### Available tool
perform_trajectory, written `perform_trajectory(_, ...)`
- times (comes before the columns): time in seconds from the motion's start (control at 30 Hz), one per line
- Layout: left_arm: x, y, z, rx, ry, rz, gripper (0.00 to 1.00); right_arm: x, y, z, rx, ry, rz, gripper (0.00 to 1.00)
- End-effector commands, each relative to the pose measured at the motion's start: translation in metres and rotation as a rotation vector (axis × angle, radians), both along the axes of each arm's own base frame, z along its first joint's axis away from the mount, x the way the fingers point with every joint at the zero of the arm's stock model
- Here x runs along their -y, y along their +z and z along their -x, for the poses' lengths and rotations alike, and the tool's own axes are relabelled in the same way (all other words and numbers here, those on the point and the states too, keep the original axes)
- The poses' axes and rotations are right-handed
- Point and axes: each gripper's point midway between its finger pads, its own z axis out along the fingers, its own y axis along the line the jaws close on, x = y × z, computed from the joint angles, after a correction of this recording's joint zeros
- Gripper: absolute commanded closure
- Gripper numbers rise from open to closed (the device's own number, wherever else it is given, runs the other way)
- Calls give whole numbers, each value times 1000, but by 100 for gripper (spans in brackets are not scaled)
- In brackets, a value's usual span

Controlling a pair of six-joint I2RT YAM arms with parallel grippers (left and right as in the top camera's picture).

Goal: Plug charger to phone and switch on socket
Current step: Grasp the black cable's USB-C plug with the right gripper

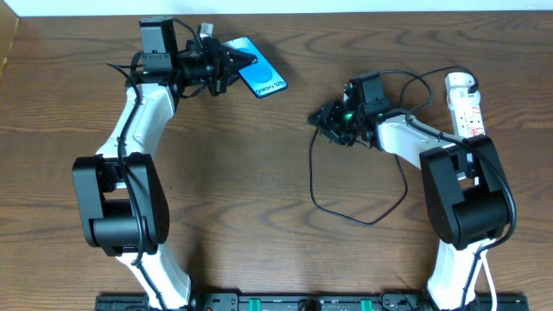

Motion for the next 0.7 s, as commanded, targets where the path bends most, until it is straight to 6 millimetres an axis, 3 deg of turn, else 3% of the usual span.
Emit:
perform_trajectory(0.0,3,21,5,62,-37,19,92,-8,-19,1,-11,0,21,54)
perform_trajectory(0.13,3,21,5,62,-38,19,93,-13,-24,-4,-2,-32,27,55)
perform_trajectory(0.17,3,21,5,62,-38,19,93,-14,-26,-4,0,-32,29,60)
perform_trajectory(0.2,3,21,5,62,-38,19,93,-14,-26,-4,0,-31,31,73)
perform_trajectory(0.23,3,21,5,62,-38,19,93,-13,-28,-4,2,-31,40,94)
perform_trajectory(0.27,3,21,5,62,-38,19,93,-13,-27,-4,11,-21,44,98)
perform_trajectory(0.47,3,22,7,55,-46,27,93,-12,-17,-7,71,64,3,99)
perform_trajectory(0.67,3,28,13,73,-86,59,92,-37,52,-7,354,368,-265,99)
